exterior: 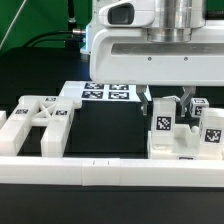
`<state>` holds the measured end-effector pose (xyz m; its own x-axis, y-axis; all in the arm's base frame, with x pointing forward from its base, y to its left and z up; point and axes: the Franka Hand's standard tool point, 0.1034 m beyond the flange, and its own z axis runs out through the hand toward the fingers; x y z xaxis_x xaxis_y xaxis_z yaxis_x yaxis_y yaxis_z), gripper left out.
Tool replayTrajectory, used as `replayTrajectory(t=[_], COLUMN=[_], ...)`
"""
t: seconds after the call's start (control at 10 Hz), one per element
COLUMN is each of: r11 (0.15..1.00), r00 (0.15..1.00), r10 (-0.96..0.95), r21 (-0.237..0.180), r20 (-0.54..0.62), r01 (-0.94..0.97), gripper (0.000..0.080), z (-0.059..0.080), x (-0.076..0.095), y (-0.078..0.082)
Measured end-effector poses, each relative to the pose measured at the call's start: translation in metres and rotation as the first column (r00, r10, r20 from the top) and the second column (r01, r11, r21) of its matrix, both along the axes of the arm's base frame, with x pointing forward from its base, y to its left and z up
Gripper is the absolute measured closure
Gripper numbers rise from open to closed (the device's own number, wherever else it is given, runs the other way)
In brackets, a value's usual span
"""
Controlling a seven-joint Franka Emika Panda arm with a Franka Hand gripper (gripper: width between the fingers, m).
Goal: Assemble chair
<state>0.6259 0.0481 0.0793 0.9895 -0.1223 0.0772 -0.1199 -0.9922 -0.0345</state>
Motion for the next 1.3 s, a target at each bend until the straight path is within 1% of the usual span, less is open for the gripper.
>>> replayTrajectory(t=[0.1, 0.2, 0.3, 0.4, 0.6, 0.7, 1.0, 1.1, 1.3], r11=[1.000, 0.996, 0.977, 0.945, 0.852, 0.840, 0.704, 0.633, 0.423], r00=[1.000, 0.996, 0.978, 0.947, 0.856, 0.844, 0.710, 0.640, 0.437], r10=[-0.021, -0.092, -0.210, -0.322, -0.516, -0.535, -0.701, -0.764, -0.893], r21=[0.003, 0.009, 0.029, 0.048, 0.083, 0.083, 0.090, 0.097, 0.125], r20=[-0.001, -0.003, -0.009, -0.017, -0.038, -0.040, -0.065, -0.077, -0.111], r01=[0.021, 0.092, 0.211, 0.323, 0.517, 0.536, 0.704, 0.768, 0.897], gripper=[0.0514, 0.0514, 0.0514, 0.0514, 0.0514, 0.0514, 0.0514, 0.0514, 0.0512], z=[-0.0001, -0.0002, -0.0003, -0.0009, -0.0011, -0.0011, -0.0013, -0.0015, -0.0022], x=[0.0000, 0.0000, 0.0001, 0.0002, 0.0010, 0.0010, 0.0009, 0.0009, 0.0011], y=[0.0001, 0.0002, 0.0000, 0.0003, 0.0013, 0.0014, 0.0020, 0.0028, 0.0033])
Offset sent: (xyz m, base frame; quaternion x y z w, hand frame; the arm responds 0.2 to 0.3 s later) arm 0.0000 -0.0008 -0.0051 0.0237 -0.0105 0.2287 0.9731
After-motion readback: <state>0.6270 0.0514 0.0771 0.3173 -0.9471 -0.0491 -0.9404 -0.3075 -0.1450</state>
